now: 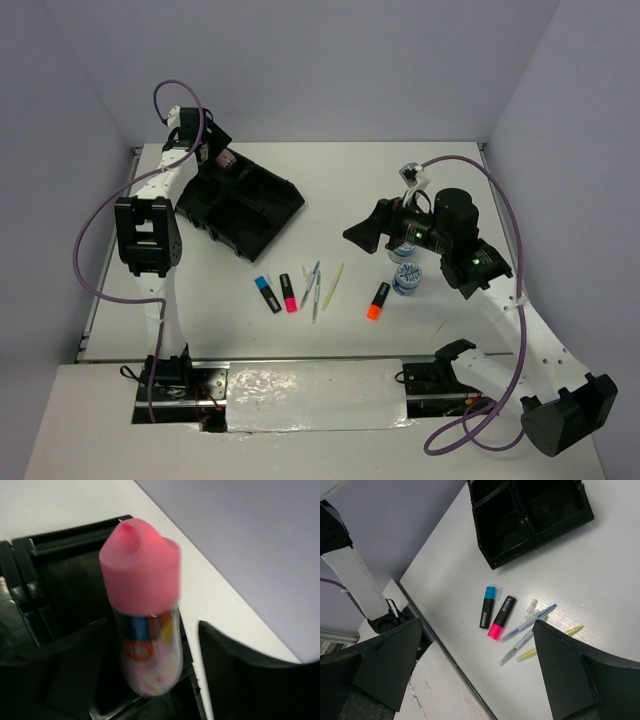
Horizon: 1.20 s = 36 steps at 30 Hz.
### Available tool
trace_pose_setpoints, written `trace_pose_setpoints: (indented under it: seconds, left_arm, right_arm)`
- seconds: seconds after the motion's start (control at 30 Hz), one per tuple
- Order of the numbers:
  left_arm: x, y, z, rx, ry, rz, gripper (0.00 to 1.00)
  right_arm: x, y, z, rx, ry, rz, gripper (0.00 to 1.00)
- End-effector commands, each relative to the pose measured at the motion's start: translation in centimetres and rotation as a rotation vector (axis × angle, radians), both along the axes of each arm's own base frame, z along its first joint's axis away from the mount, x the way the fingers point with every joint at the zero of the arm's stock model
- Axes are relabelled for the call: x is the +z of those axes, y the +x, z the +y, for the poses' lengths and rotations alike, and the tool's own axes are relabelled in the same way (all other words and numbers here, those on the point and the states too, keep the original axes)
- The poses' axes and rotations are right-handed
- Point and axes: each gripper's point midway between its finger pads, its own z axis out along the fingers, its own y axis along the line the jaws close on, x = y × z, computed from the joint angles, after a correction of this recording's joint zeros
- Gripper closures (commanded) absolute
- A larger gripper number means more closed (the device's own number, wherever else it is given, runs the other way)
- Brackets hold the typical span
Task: Sort the stationery into containers
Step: Place the stationery in the storage box, then pick up the stationery from the center of the board.
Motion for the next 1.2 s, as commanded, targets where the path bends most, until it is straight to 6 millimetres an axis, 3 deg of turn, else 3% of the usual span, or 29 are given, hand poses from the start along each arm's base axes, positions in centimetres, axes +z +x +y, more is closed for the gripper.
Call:
trace_pose_setpoints:
  seconds: [0.0,0.1,0.2,0.23,0.3,0.33,0.37,0.4,0.43,0.47,0.5,0.53,0.57,0.6,0.63,0.67,0.77,0.8,0.83,0.87,1.0,1.17]
  left_arm:
    - [4.3,0.9,-0.4,-0.019,-0.035,-0.114,0.01]
    - [7.0,0.6,-1.1,-0.045,-0.058,-0.163,0.01]
    - [11.3,-0.4,-1.5,-0.065,-0.068,-0.238,0.01]
    - [14.1,-1.2,-1.5,-0.073,-0.061,-0.281,0.01]
    - [16.2,-2.6,-1.8,-0.098,-0.047,-0.287,0.01]
    - [19.1,-4.2,-1.7,-0.100,-0.040,-0.320,0.01]
    - [19.4,-5.6,-1.8,-0.113,-0.029,-0.294,0.01]
    - [21.3,-8.0,-1.9,-0.136,-0.010,-0.314,0.01]
    - [22.2,-9.5,-1.9,-0.136,-0.009,-0.323,0.01]
    - [21.9,-11.2,-2.0,-0.160,0.013,-0.301,0.01]
    - [22.3,-14.5,-2.0,-0.167,0.026,-0.299,0.01]
    - [22.3,-16.3,-2.1,-0.203,0.057,-0.301,0.01]
    - [21.9,-17.9,-2.1,-0.213,0.073,-0.295,0.01]
    - [21.2,-21.3,-2.1,-0.219,0.088,-0.287,0.01]
    - [20.9,-22.9,-1.9,-0.245,0.133,-0.289,0.01]
    - [19.8,-25.8,-1.6,-0.247,0.158,-0.267,0.01]
    - [17.3,-30.0,-1.0,-0.284,0.243,-0.225,0.01]
    - [16.2,-30.8,-1.1,-0.306,0.253,-0.202,0.01]
    - [13.6,-31.6,-1.4,-0.360,0.283,-0.158,0.01]
    - [13.5,-32.5,-1.7,-0.393,0.303,-0.187,0.01]
    - [9.5,-34.8,-2.4,-0.458,0.330,-0.167,0.01]
    - [10.4,-35.8,-2.3,-0.415,0.357,-0.226,0.01]
  right_arm:
    - [1.5,0.6,0.3,0.010,0.023,-0.057,0.00]
    - [1.4,0.9,0.3,0.004,0.022,-0.051,0.00]
    - [0.9,1.6,0.4,-0.011,0.014,-0.029,0.00]
    - [0.6,1.8,0.4,-0.020,0.011,-0.017,0.00]
    - [-0.4,2.8,-0.1,-0.085,-0.006,0.028,0.00]
    - [-1.4,3.4,-0.2,-0.115,-0.025,0.065,0.00]
    - [-3.6,4.6,-1.0,-0.212,-0.080,0.130,0.00]
    - [-5.1,5.5,-2.1,-0.325,-0.144,0.168,0.00]
    - [-6.0,5.1,-1.5,-0.305,-0.168,0.197,0.00]
    - [-7.7,6.1,-2.5,-0.411,-0.227,0.226,0.00]
    - [-8.6,5.8,-1.9,-0.426,-0.262,0.243,0.00]
    - [-9.4,6.1,-2.7,-0.511,-0.298,0.264,0.00]
    - [-10.6,6.2,-2.6,-0.537,-0.336,0.284,0.00]
    - [-11.3,5.7,-1.8,-0.540,-0.363,0.285,0.00]
    - [-12.0,5.6,-1.9,-0.584,-0.370,0.307,0.00]
    - [-12.7,5.9,-2.3,-0.626,-0.392,0.308,0.00]
    - [-14.1,5.5,-2.2,-0.658,-0.372,0.334,0.03]
    - [-14.6,5.2,-2.4,-0.664,-0.371,0.338,0.03]
    - [-14.3,4.9,-2.4,-0.669,-0.354,0.334,0.03]
    - [-14.3,4.6,-2.7,-0.679,-0.358,0.333,0.04]
    - [-14.5,3.2,-4.7,-0.730,-0.380,0.333,0.04]
    - [-14.3,1.9,-7.9,-0.800,-0.450,0.308,0.03]
